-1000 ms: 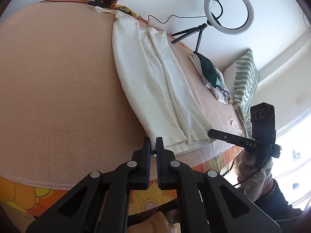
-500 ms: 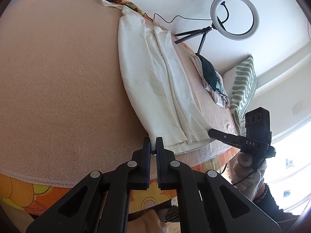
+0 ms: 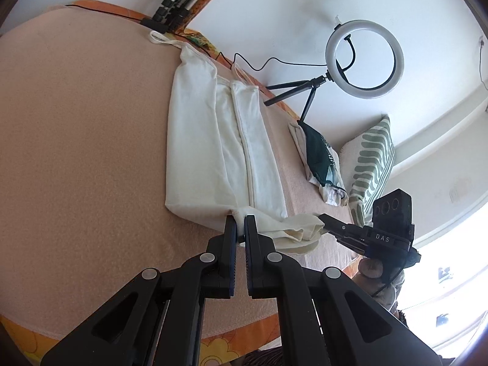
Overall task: Fold small clothes
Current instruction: 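Grasp the hem with both grippers and fold it up toward the straps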
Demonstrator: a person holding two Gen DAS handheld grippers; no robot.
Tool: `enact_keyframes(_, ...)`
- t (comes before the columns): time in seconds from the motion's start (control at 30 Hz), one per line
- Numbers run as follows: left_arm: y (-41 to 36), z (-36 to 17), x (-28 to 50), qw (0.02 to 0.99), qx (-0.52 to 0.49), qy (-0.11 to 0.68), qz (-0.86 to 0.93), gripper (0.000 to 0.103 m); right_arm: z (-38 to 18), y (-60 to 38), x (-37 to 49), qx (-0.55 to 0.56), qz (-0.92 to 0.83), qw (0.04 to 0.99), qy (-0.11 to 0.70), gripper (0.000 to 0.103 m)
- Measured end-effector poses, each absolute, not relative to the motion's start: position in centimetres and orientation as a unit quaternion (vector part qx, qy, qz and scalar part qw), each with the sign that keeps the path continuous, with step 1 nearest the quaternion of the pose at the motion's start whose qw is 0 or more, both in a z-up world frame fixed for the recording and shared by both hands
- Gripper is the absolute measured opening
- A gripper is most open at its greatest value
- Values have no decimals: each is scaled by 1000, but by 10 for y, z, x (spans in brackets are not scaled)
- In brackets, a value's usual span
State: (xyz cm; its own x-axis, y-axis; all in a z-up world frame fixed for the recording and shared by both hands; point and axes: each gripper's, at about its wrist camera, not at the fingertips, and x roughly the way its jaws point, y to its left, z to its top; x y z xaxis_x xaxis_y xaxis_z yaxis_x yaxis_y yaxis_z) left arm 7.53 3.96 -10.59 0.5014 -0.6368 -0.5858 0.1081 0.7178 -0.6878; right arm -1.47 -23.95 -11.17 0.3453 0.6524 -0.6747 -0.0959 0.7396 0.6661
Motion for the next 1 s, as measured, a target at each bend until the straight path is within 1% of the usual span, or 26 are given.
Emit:
enact_keyframes(0.2, 42, -105, 103, 823, -292, 438, -214, 4, -118, -236, 14, 274, 225, 778, 518, 6)
enact_keyframes(0.43, 45, -121, 126, 820, -294, 451, -197, 4, -136, -235, 40, 280, 203, 774, 531, 6)
enact_keyframes(0.8, 39, -136, 146, 824, -267, 466, -183, 4, -155, -227, 60, 259, 191, 775, 544, 6)
enact_keyframes(0.83, 38, -134, 147, 826, -259, 466, -182, 4, -154, -227, 61, 257, 193, 776, 543, 6)
enact_keyframes(0.9, 35, -129, 147, 838, -233, 460, -176, 12, -150, -227, 62, 254, 198, 777, 541, 6)
enact_keyframes(0.97, 34, -121, 146, 852, -211, 450, -165, 26, -142, -226, 62, 239, 203, 786, 534, 6)
enact_keyframes(1.0, 35, -117, 144, 855, -207, 444, -168, 26, -137, -226, 60, 230, 202, 792, 528, 7)
